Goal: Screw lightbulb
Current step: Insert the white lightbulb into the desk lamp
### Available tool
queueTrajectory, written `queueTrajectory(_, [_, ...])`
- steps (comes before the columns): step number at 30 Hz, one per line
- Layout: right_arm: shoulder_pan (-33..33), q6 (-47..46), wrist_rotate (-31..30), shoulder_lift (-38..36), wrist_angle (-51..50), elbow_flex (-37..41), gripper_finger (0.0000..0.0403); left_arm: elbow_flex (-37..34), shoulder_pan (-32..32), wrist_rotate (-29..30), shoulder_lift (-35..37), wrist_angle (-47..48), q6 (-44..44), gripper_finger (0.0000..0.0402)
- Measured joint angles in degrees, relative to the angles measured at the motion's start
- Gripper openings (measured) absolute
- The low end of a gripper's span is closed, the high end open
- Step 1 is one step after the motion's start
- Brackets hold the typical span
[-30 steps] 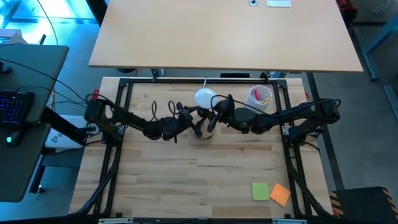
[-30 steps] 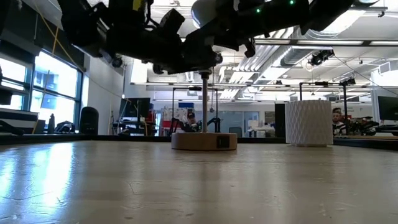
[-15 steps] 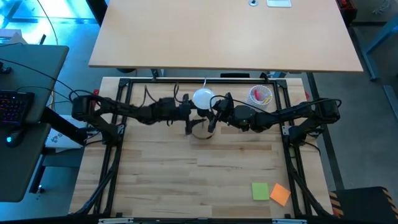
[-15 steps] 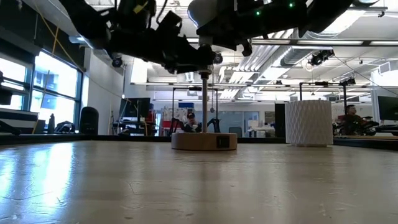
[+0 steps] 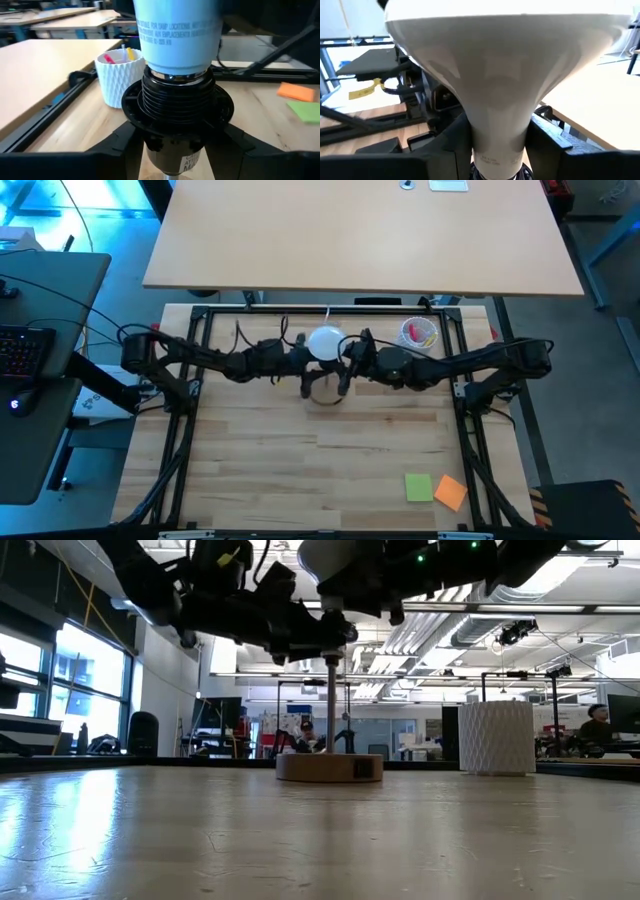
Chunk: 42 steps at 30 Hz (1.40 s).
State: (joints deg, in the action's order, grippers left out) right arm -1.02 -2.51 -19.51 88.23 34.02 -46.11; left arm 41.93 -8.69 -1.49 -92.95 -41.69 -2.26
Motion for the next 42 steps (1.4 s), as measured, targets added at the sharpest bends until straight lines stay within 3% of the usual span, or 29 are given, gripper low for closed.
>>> queueTrajectory(9, [-0.3,-2.0,1.8,-2.7,-4.3,-0.1,0.0137,0.0,9.6,27.5,-0.5,-2.6,3.9,0.0159])
queueTrajectory(12, [0.0,-3.3,1.0,-2.8,-4.5,-0.1,0.0137,0.0,10.9,31.2,-2.3,-6.0,4.6,0.0159])
queueTrajectory(18, [2.0,-5.0,-6.1,-2.8,-9.1,-1.7,0.0137,1.5,11.3,35.4,-8.3,-13.5,4.9,0.0159])
queueTrajectory(23, [2.7,-3.7,-8.2,-2.8,-17.0,-6.2,0.0137,2.1,11.5,36.1,-8.3,-12.7,5.0,0.0163])
queueTrajectory(32, [0.6,-1.1,-0.8,-2.7,-23.9,-10.7,0.0137,2.2,11.4,29.2,-3.1,-2.4,3.7,0.0271])
queueTrajectory(37, [-0.7,-0.8,2.8,-2.8,-23.9,-10.7,0.0137,2.2,11.5,28.3,3.0,9.0,0.3,0.0281])
queueTrajectory(42, [-1.7,0.5,5.7,-2.8,-23.9,-10.7,0.0136,2.1,8.7,20.8,6.0,14.0,-4.3,0.0282])
